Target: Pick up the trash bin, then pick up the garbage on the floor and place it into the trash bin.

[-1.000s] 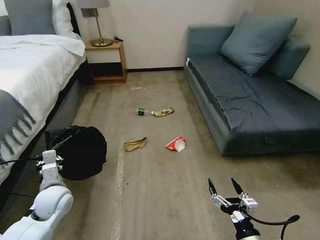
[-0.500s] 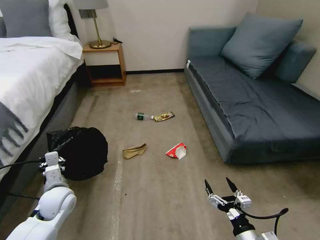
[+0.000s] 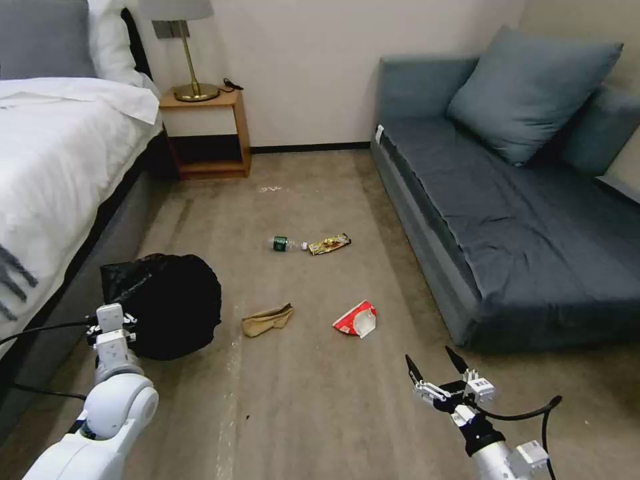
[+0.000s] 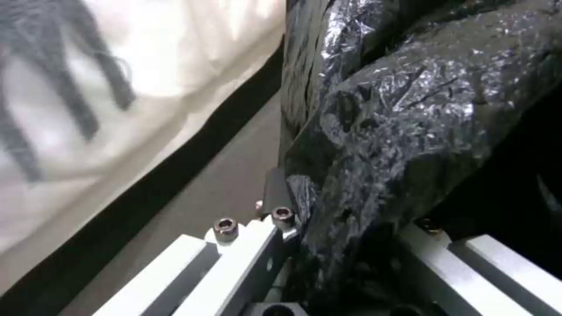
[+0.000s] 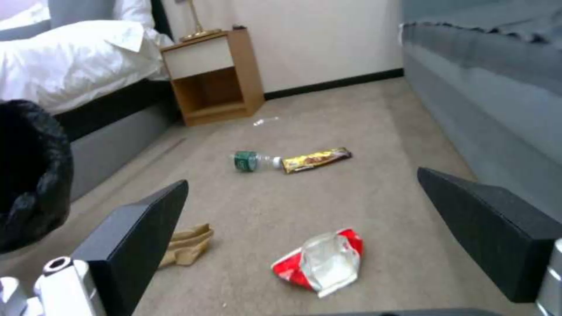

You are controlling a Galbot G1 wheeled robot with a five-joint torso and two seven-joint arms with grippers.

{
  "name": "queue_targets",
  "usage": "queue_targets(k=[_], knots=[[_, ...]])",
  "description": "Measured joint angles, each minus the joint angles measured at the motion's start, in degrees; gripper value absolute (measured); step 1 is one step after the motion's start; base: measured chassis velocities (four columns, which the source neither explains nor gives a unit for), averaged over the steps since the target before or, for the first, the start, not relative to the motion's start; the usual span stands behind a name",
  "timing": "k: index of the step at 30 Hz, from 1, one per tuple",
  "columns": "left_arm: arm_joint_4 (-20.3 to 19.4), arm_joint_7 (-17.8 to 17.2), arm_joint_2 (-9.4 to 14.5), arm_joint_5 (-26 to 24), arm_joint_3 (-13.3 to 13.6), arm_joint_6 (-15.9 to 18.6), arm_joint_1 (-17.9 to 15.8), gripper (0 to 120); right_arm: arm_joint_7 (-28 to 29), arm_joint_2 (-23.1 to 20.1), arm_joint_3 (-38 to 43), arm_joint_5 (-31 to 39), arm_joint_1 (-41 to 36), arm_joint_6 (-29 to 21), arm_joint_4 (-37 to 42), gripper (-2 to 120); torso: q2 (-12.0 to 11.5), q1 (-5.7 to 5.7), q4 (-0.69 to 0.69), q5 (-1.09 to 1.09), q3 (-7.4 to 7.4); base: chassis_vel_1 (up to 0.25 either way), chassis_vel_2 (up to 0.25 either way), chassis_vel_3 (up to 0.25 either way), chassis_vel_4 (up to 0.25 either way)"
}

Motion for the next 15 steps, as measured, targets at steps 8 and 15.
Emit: queue_targets(k=[8, 15], knots=[[0.3, 0.0, -0.5, 0.3, -0.4, 0.0, 0.0, 3, -0.9, -1.7, -2.5, -0.2, 3.8, 0.3, -3.6, 100, 0.0, 0.00, 0.00, 0.00, 0.00, -0.124, 0.140, 0.130, -0.136], [1.1, 0.0, -1.5, 1.0, -0.7, 0.3, 0.0, 3, -1.8, -4.8, -4.3, 0.4, 8.3, 0.5, -6.1, 100, 0.0, 0.00, 0.00, -0.01, 0.00, -0.147, 0.145, 0.148, -0.142]])
